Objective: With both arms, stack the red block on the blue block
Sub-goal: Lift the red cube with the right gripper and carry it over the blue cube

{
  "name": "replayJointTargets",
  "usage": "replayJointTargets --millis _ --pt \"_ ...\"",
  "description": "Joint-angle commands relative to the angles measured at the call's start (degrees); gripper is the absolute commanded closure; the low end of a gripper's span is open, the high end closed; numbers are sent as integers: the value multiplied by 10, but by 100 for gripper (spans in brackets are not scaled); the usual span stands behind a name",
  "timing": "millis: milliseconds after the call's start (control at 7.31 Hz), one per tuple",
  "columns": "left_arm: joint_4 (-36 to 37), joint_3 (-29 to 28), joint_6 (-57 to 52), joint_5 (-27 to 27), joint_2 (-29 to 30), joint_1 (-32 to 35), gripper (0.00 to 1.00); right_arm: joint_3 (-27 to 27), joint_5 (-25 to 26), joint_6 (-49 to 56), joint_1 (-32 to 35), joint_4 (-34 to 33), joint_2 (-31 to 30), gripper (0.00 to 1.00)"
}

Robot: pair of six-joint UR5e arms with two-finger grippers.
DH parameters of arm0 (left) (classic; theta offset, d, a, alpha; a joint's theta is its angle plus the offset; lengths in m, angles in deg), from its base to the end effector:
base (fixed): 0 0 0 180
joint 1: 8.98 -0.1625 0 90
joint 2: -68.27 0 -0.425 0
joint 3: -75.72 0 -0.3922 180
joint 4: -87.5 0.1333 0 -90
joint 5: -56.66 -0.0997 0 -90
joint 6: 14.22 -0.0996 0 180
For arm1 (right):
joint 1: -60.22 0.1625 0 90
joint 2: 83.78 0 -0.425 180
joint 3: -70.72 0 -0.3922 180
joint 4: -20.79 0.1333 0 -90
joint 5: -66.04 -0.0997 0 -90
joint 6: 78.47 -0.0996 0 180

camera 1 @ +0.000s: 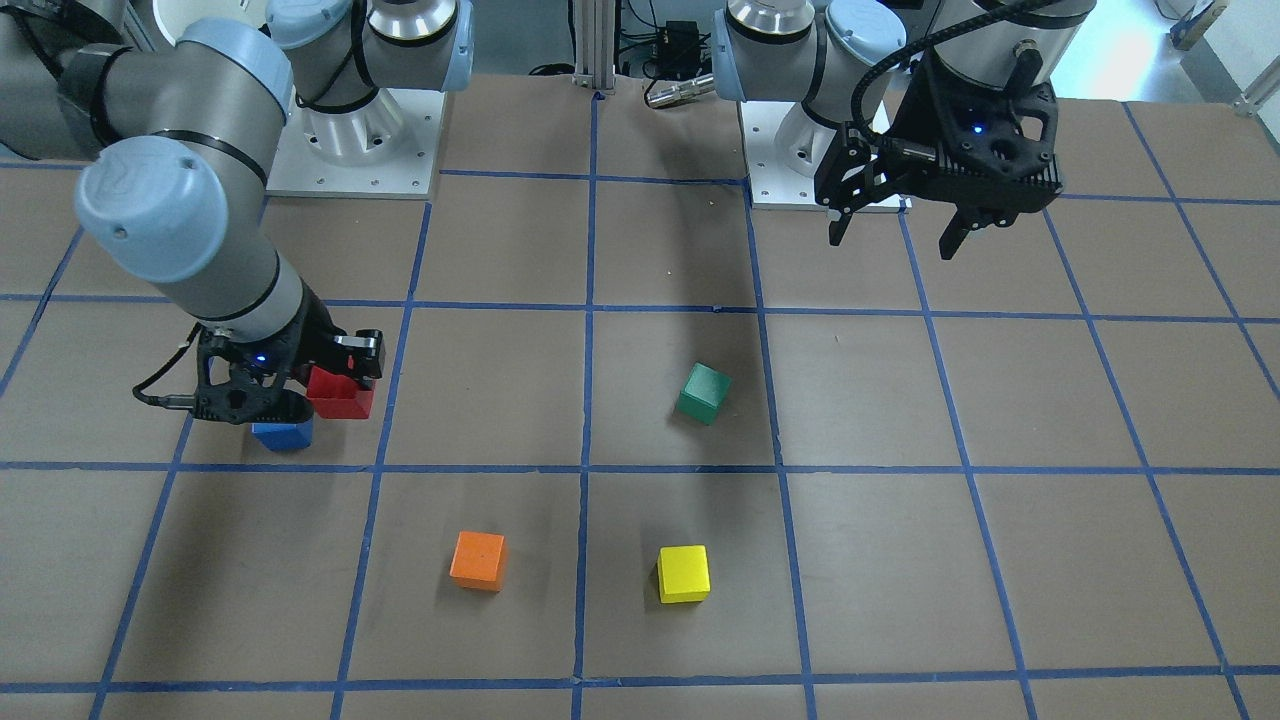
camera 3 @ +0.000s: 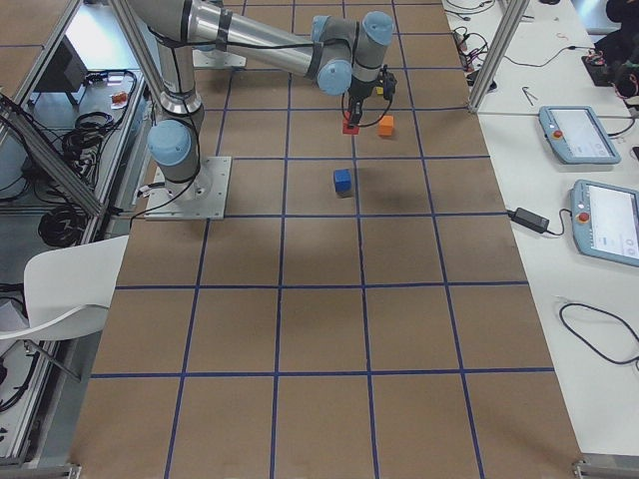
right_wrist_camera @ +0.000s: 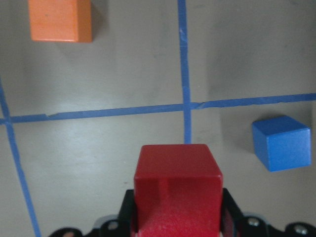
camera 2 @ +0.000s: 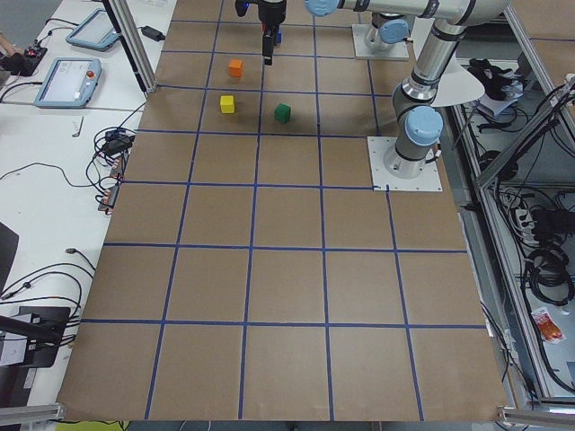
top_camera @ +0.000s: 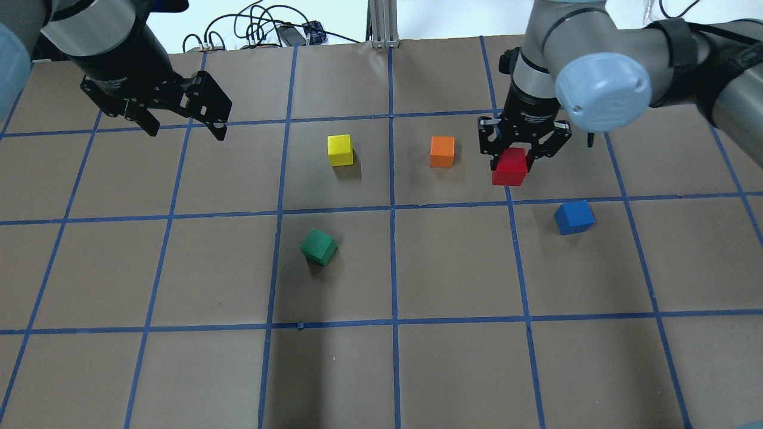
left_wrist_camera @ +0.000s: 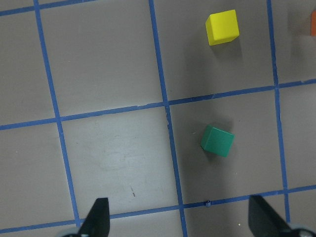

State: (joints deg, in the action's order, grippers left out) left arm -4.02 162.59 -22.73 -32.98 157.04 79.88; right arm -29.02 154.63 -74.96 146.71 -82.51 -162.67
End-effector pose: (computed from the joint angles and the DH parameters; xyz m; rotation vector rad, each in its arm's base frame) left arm -0.1242 -0.4890 0.5227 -0.2020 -3.1320 0.0784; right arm 0.1028 -0.5415 0.3281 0.0025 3.1025 0.2020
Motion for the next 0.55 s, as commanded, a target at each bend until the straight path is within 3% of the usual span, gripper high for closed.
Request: replayJointTargets --millis 0,410 --pt "0 0 1 0 -1 1 0 -58 16 142 -74 -47 -16 100" --pt "0 0 -1 -2 -2 1 0 -78 46 193 -88 -74 -12 100"
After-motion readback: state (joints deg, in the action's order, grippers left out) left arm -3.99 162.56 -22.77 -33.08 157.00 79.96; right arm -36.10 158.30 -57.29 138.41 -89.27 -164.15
